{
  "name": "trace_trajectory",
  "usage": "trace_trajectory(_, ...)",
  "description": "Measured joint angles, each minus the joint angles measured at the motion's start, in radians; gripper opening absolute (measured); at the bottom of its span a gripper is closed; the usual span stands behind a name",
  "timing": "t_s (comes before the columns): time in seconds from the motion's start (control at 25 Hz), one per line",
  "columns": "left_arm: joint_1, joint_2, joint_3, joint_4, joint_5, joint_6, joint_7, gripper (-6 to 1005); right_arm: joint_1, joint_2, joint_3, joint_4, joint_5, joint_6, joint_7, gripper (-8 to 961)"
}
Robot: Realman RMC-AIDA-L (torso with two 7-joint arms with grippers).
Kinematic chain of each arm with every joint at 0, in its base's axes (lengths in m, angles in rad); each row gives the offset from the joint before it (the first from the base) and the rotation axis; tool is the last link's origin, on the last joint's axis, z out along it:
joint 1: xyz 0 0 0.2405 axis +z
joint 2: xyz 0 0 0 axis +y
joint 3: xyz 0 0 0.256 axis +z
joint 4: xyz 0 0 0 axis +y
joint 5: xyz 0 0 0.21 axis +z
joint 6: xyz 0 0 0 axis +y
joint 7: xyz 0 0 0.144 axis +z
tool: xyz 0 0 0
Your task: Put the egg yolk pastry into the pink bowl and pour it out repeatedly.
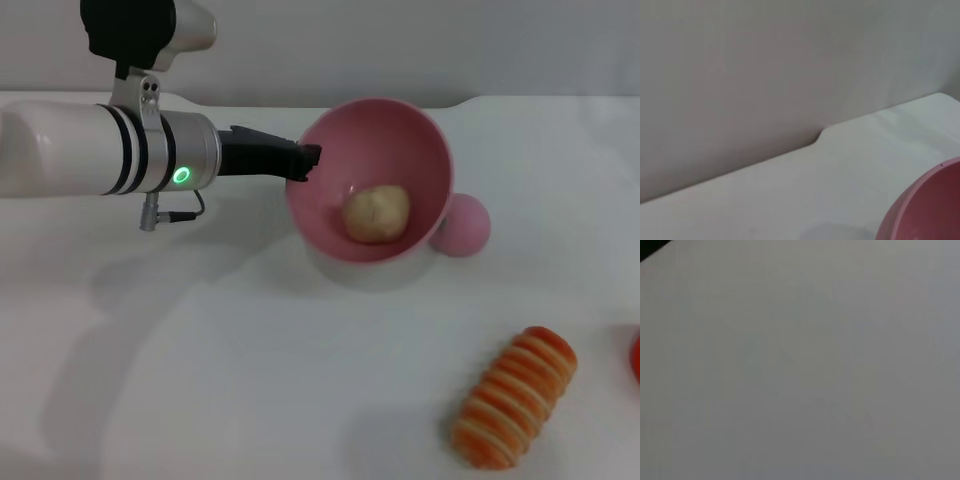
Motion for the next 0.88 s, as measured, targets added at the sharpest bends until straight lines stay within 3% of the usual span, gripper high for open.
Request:
trace_trajectory(0.2, 0.007, -0.002, 0.021, -0.009, -0.046, -0.068, 0.083, 103, 0.019, 0.001, -0.035, -0.011, 0.002, 0.026, -0.010, 480)
trace_trajectory(0.44, 0.016, -0.002, 0.117, 0.004, -0.161, -0.129, 0.351, 104, 0.027, 0.005, -0.037, -0.005, 0.008, 0.027, -0.005, 481)
trace_trajectory(0.64, 0.018, -0.004, 0.180, 0.010, -0.334, -0.247, 0.519, 104, 0.051, 0.006, -0.038, 0.025, 0.009, 0.045, -0.007, 481)
trace_trajectory(0.88, -0.017, -0.006, 0.221, 0.006, -0.449, -0.368, 0.591, 105, 0.064, 0.006, -0.037, 0.017, 0.010, 0.064, -0.008, 481)
